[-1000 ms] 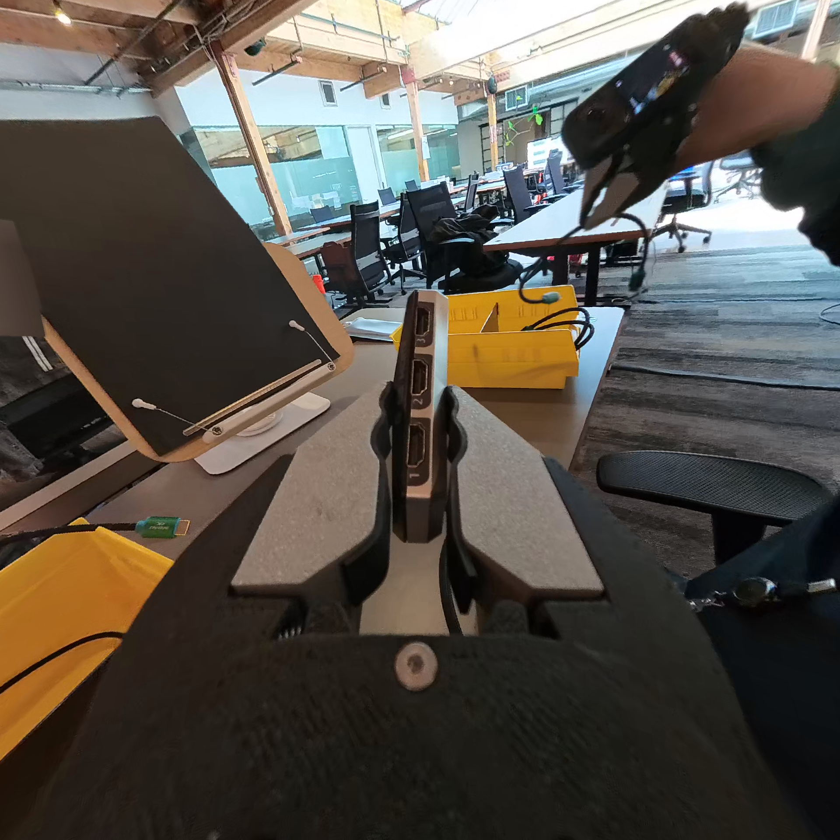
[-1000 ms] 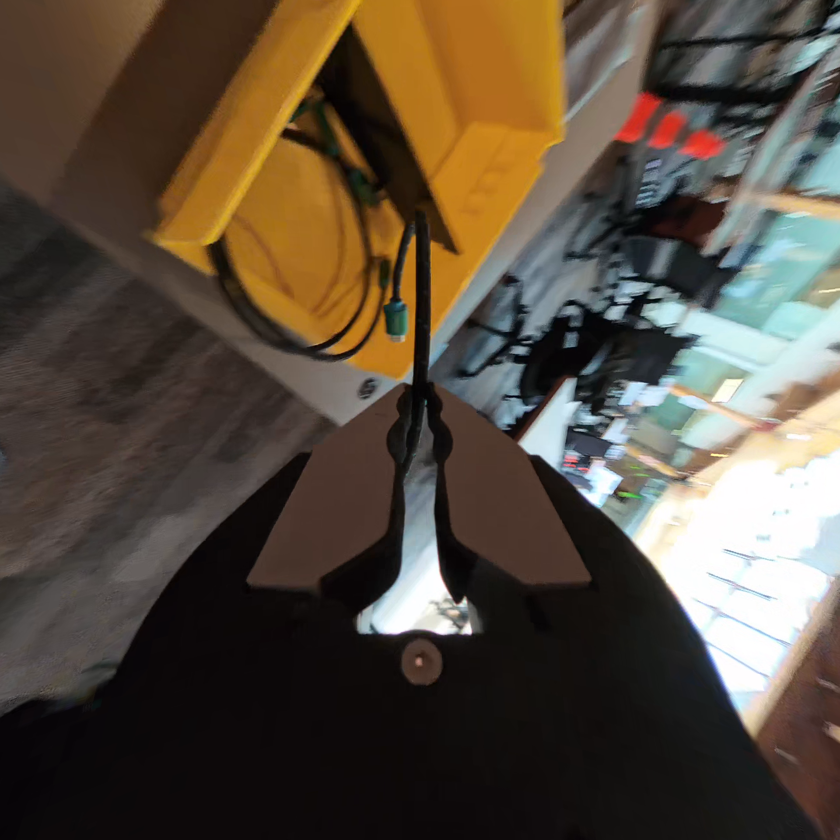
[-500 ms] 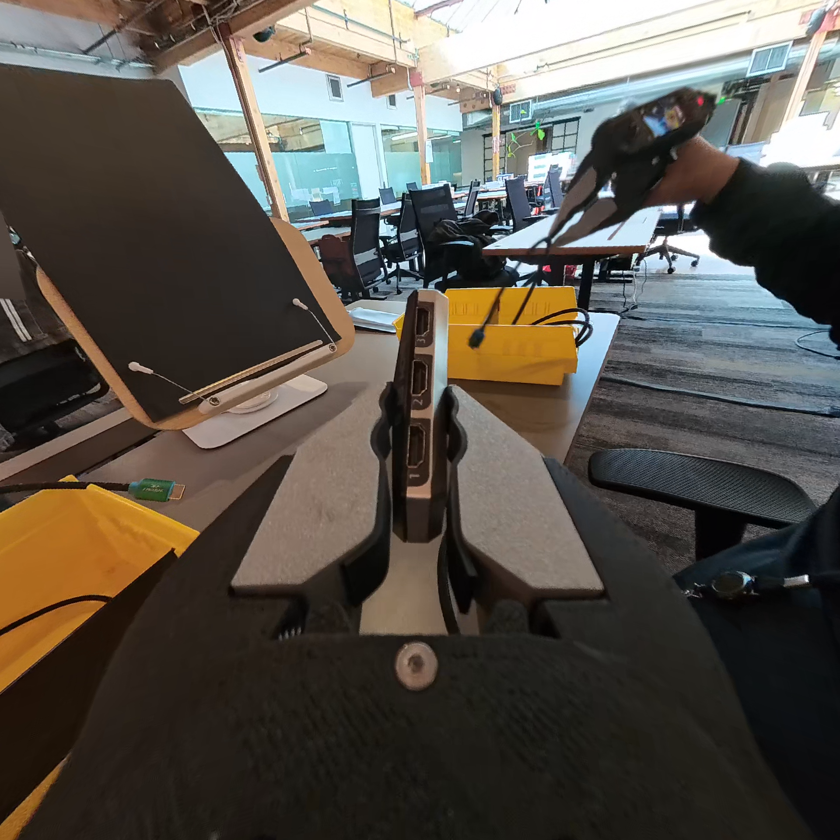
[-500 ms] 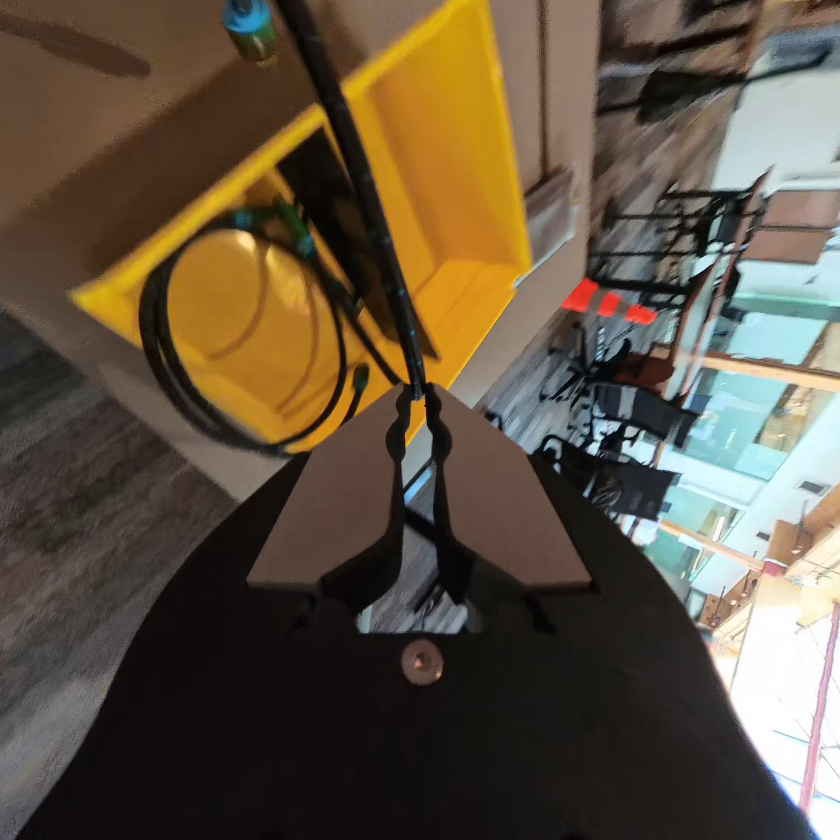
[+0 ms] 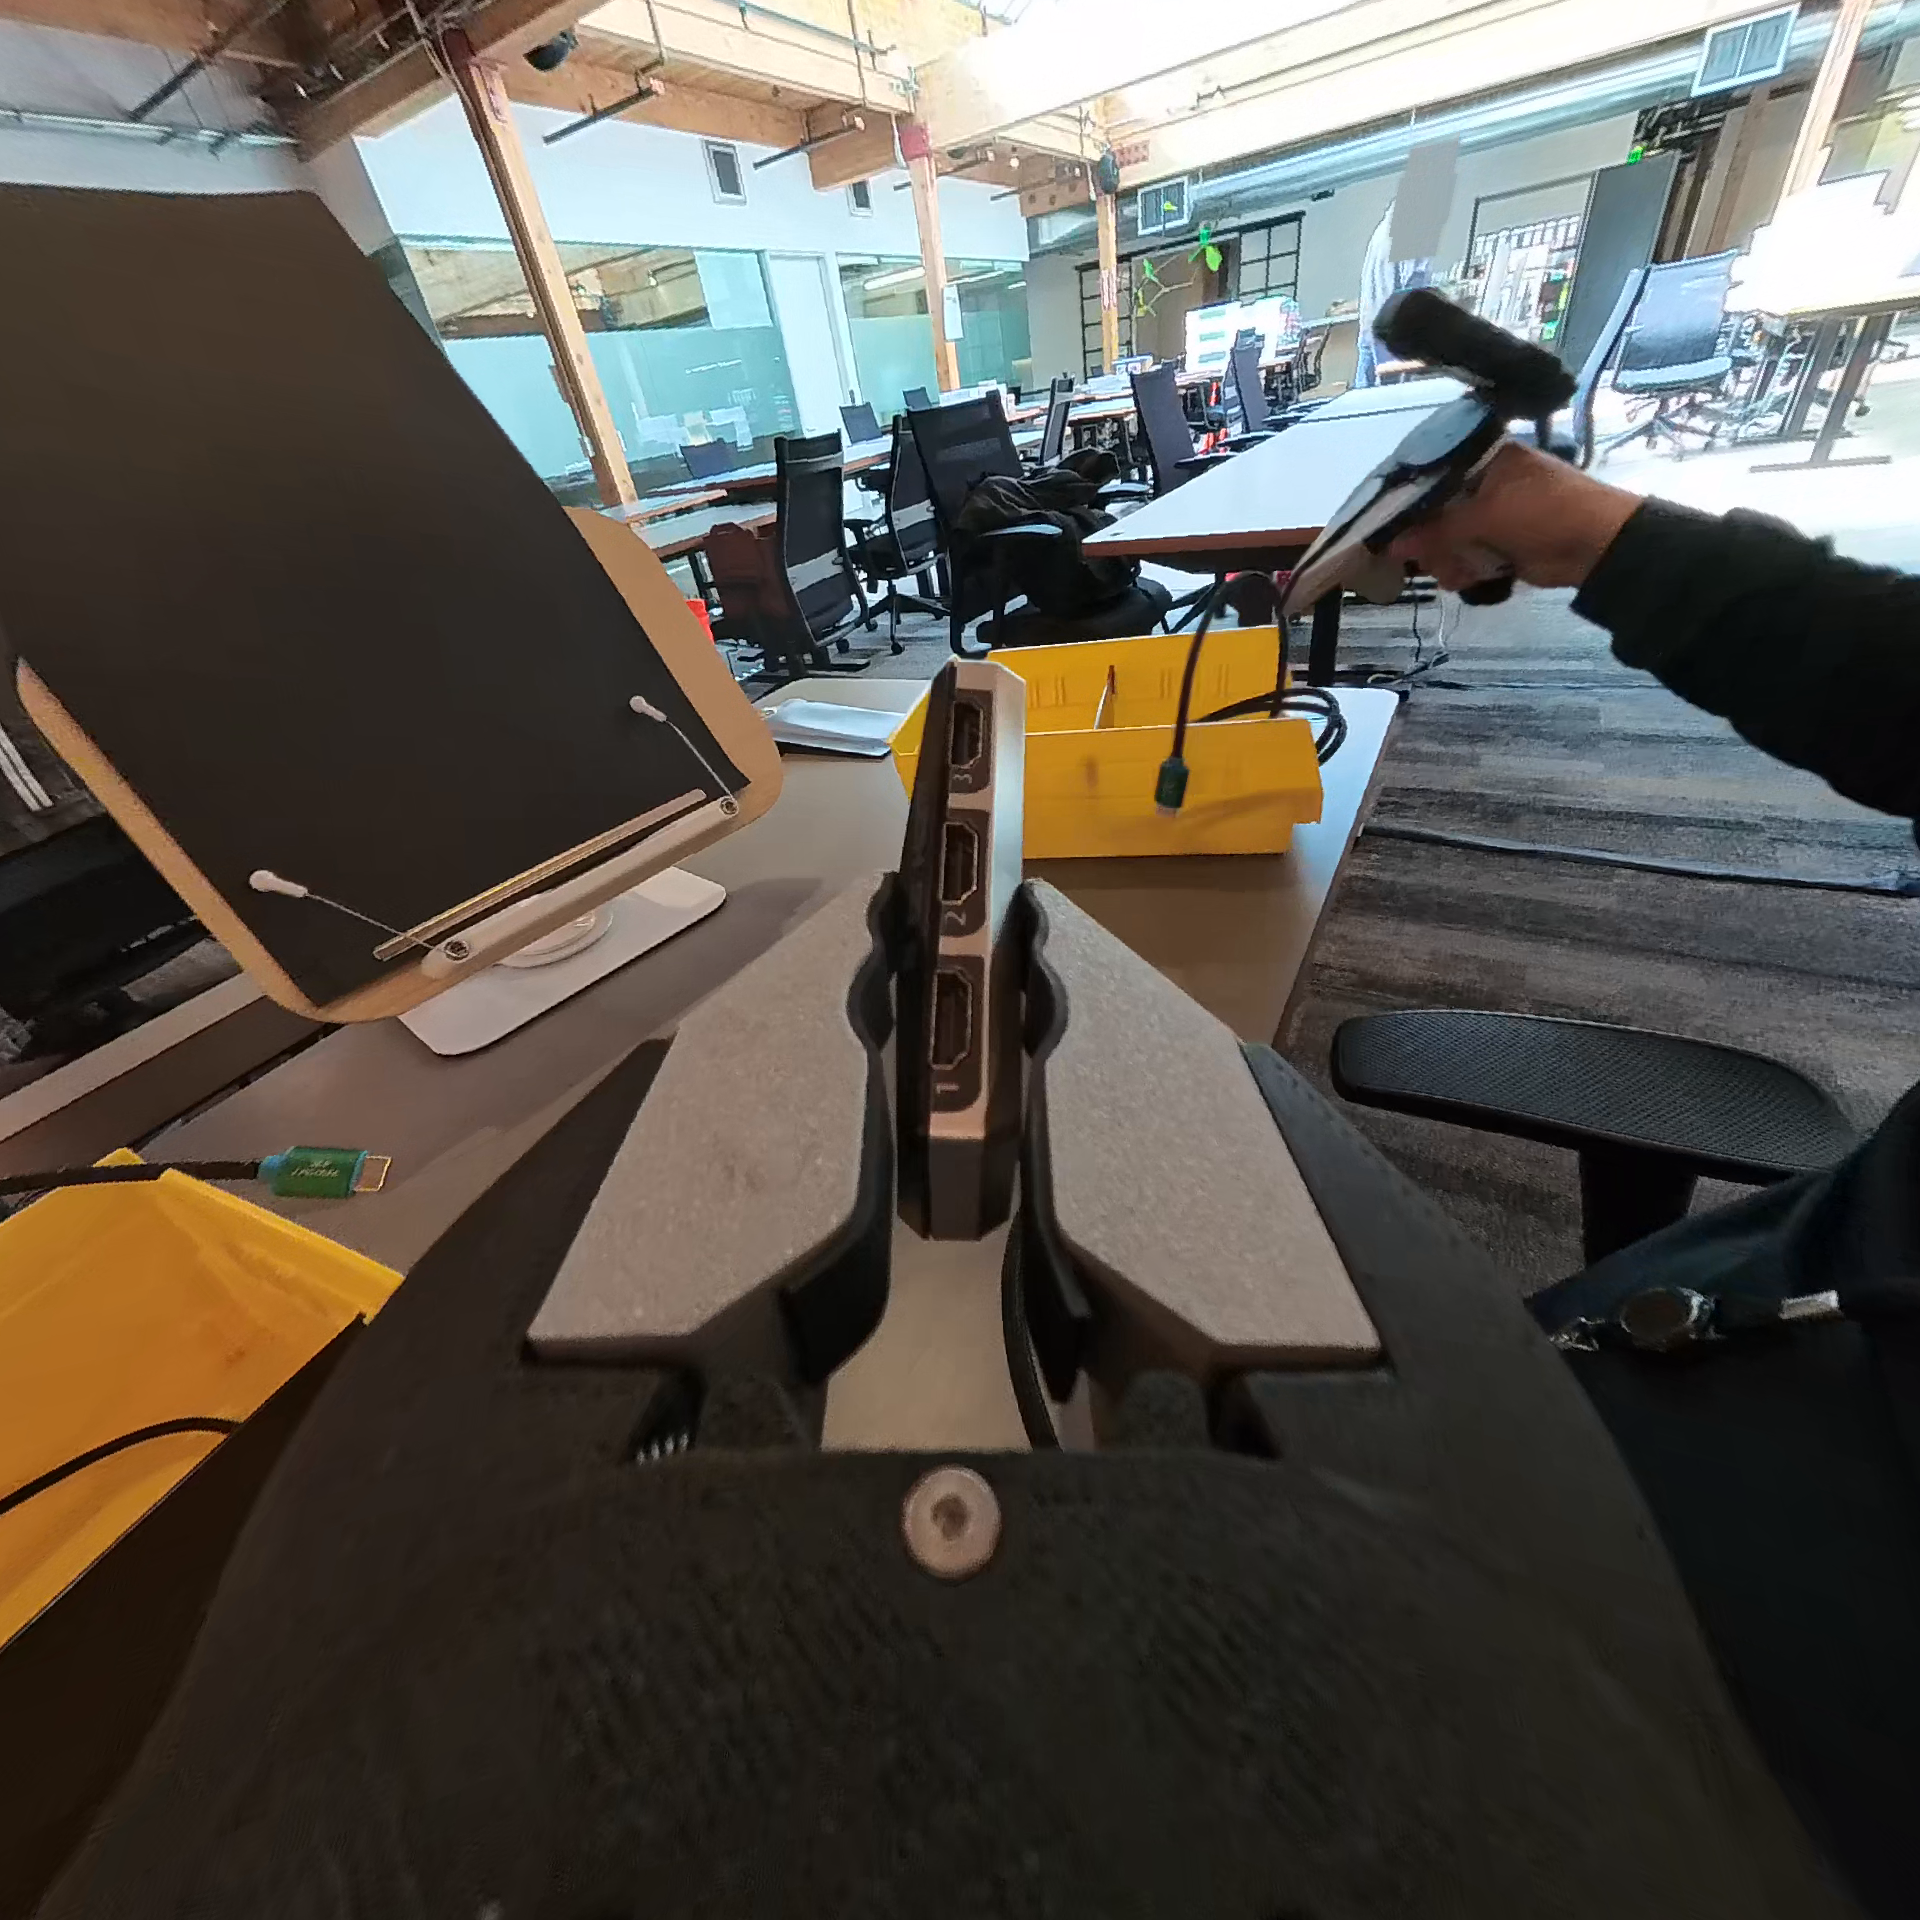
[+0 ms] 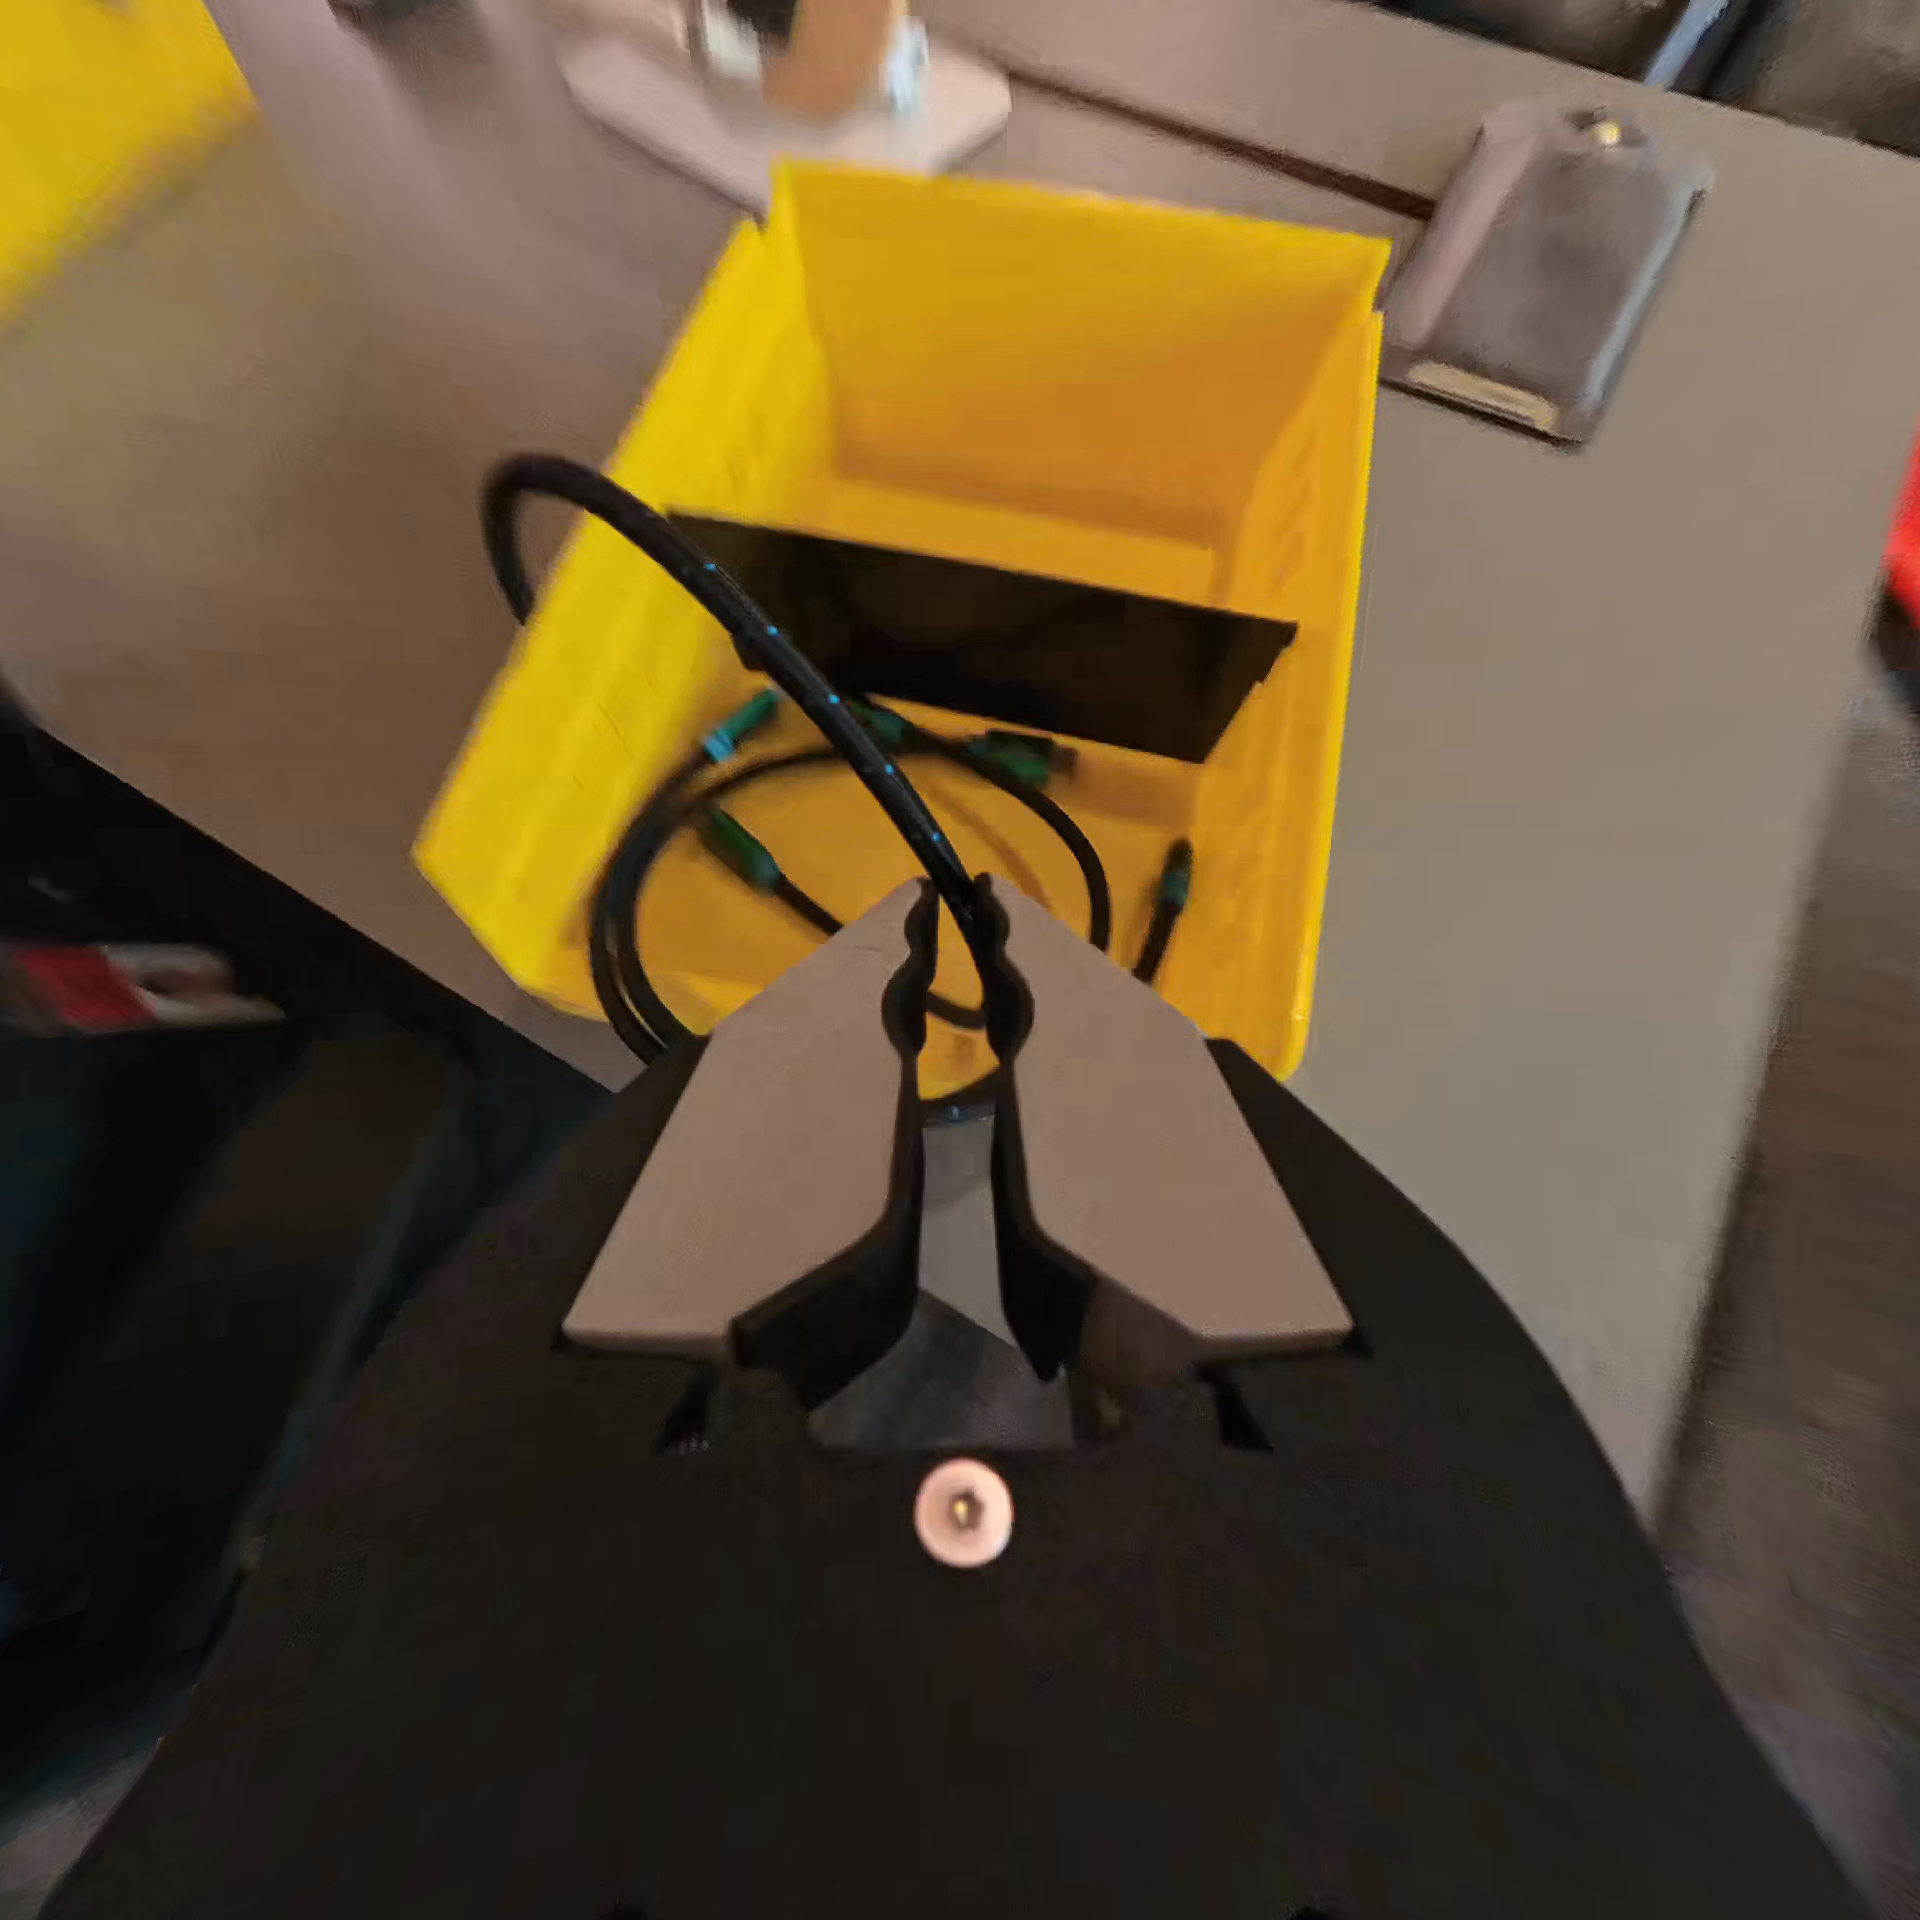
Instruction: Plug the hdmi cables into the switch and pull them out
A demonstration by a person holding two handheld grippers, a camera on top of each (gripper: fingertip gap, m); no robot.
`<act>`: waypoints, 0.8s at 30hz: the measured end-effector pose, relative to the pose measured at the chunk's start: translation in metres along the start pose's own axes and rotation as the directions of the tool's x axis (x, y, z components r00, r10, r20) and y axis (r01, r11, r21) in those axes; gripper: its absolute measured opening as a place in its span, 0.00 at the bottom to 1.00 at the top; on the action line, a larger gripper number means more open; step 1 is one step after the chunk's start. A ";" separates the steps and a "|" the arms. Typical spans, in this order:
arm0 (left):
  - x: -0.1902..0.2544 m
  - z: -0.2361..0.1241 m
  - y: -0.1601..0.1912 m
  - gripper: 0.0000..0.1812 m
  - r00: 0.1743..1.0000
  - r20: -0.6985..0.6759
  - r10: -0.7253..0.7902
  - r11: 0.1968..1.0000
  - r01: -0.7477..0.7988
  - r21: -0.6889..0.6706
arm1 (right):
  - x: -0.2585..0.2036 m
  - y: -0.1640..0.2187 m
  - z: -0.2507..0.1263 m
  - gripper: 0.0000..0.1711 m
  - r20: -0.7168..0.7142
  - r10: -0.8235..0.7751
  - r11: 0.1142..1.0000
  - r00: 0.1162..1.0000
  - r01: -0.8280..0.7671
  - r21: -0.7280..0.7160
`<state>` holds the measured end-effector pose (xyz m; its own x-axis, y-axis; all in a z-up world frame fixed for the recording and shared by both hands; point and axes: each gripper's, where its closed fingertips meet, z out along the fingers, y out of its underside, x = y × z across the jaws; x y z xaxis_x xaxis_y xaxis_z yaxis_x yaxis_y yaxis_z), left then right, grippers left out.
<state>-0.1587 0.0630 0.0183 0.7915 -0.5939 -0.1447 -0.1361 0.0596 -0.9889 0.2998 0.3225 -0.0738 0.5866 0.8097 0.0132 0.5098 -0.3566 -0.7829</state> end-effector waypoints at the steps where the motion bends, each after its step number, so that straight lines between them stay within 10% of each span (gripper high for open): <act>1: 0.000 0.001 0.000 0.10 1.000 -0.001 0.001 1.000 -0.001 -0.003 | 0.001 -0.002 0.000 0.02 0.042 0.065 0.997 0.997 -0.067 0.050; 7: -0.001 0.001 0.001 0.10 1.000 -0.004 -0.003 1.000 0.003 -0.010 | 0.026 0.008 -0.002 0.02 -0.016 0.148 0.981 0.989 -0.144 0.129; 13: -0.001 0.000 0.005 0.10 1.000 -0.008 -0.023 1.000 0.023 0.006 | 0.011 -0.017 -0.008 0.00 0.404 0.352 0.807 0.844 -0.493 0.327; 24: -0.003 -0.004 0.004 0.10 1.000 0.001 -0.017 1.000 0.017 -0.005 | -0.020 -0.035 -0.037 0.00 0.033 -0.142 0.971 0.989 0.133 0.199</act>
<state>-0.1644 0.0616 0.0149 0.7939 -0.5944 -0.1282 -0.1256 0.0459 -0.9910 0.2928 0.3016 -0.0237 0.4870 0.8673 0.1034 0.4478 -0.1463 -0.8821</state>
